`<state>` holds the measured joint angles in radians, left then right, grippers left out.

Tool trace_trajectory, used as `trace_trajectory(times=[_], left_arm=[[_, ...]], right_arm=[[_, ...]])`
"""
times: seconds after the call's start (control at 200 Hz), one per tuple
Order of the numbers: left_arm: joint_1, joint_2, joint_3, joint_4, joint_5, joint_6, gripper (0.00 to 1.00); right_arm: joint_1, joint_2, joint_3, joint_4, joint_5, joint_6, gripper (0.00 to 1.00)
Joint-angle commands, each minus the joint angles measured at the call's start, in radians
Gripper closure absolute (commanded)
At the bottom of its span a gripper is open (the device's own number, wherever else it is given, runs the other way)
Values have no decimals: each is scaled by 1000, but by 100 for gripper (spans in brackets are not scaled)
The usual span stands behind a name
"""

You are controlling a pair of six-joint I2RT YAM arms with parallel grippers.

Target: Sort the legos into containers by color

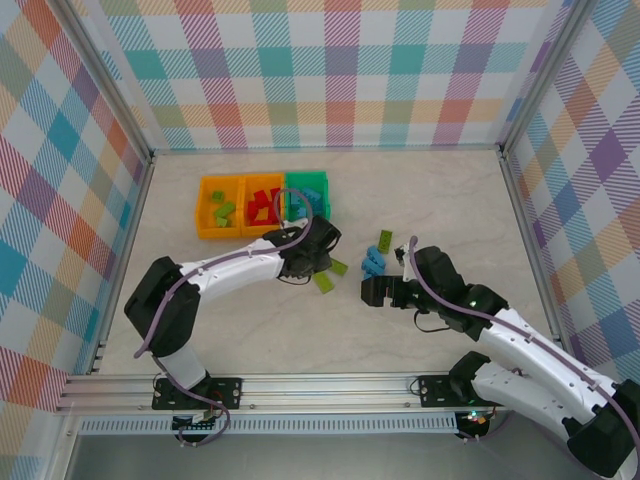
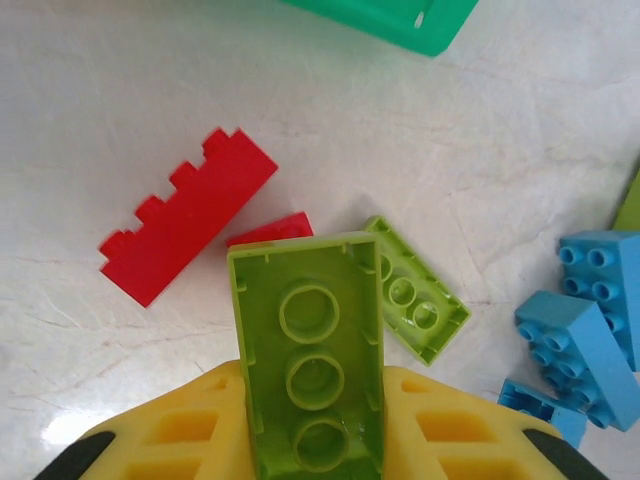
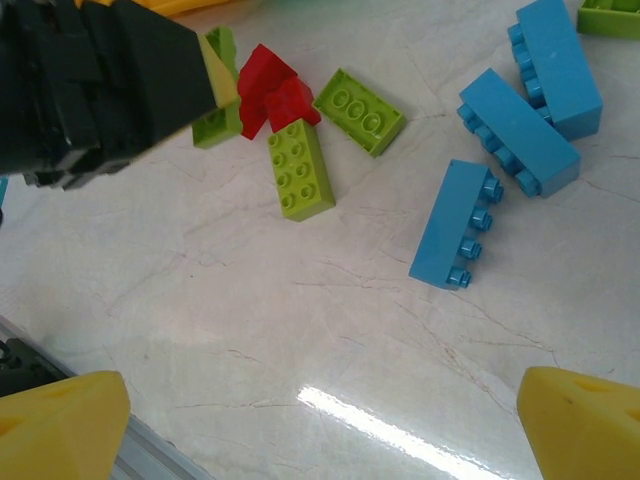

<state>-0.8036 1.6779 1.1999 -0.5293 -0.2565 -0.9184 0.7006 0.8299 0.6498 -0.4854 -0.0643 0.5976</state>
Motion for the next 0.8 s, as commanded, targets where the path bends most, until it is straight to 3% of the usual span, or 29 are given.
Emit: trace_trajectory(times=[0.0, 0.2, 0.365, 0.58, 0.795], left_arm=[[72, -94, 15, -52, -104, 90, 70], [397, -197, -5, -25, -60, 170, 71], [595, -83, 105, 4, 8, 253, 71], [693, 171, 308, 12, 60, 277, 71], [711, 250, 448, -73, 17, 287, 48]], right_arm=[[3, 19, 15, 41, -83, -23, 0], [30, 78, -16, 290, -248, 14, 0], [30, 116, 1, 332, -193, 15, 0], [30, 80, 28, 224, -151, -6, 0], [29, -18, 18, 124, -69, 3, 0]])
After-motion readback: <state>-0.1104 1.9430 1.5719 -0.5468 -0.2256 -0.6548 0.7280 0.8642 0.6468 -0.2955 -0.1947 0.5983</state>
